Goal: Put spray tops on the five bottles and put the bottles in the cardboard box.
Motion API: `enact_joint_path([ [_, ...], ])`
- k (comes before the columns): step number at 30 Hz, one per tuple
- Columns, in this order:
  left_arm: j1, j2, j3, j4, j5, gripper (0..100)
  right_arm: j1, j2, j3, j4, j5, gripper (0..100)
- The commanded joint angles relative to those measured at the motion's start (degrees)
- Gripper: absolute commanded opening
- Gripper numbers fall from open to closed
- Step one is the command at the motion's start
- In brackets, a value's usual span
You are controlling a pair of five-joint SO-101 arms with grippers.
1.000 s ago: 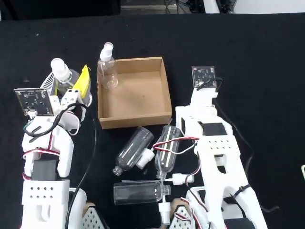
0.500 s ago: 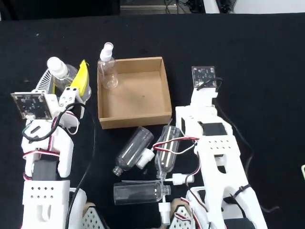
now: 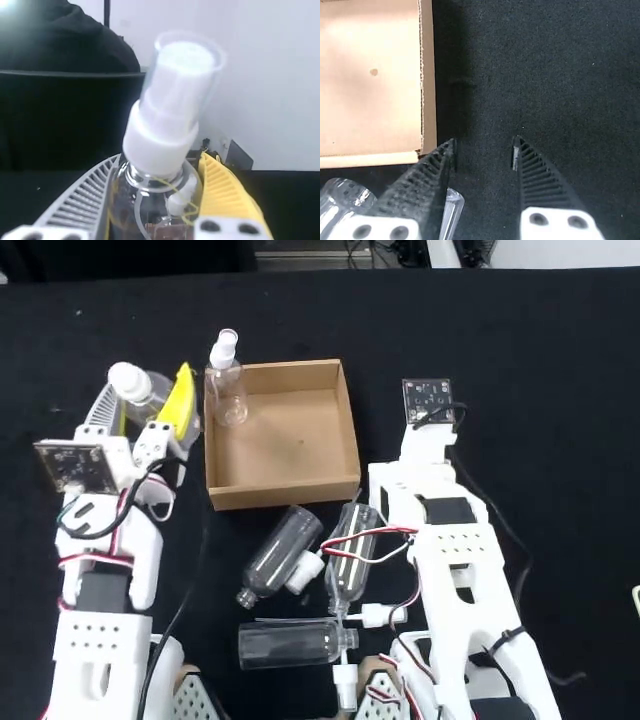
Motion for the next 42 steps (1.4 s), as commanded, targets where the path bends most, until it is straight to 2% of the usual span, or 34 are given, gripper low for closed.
enact_joint_path([
  [1, 2.51, 7.82, -1.71, -5.1, 0.7, 3, 0.26, -1.1, -0.22, -1.41, 0.62, 16.3],
  [4, 2.51, 12.31, -2.77, -5.71, 1.14, 3, 2.37, -1.1, -0.48, -1.41, 0.62, 16.3],
  [7, 2.59, 13.1, -3.47, -5.54, 5.01, 3, 3.69, -1.27, -0.57, -2.46, 0.62, 16.3],
  [14, 8.57, 16.79, -3.82, -6.15, 6.59, 3, 6.68, -1.1, -0.48, -4.57, 0.35, 16.3],
  [22, 7.34, 31.82, -5.23, -20.66, 6.59, 3, 8.0, -1.27, -0.57, -4.66, 0.18, 16.3],
  [32, 6.99, 44.22, -5.67, -31.47, 6.51, 3, 7.65, -1.27, -0.66, -4.66, 0.18, 16.3],
  [36, 6.9, 48.53, -5.76, -32.09, 2.64, 3, 7.65, -1.27, -0.66, -4.66, 0.18, 16.3],
  [42, 6.9, 54.51, -5.67, -41.32, 2.2, 3, 7.65, -1.36, -0.66, -4.66, 0.18, 16.3],
])
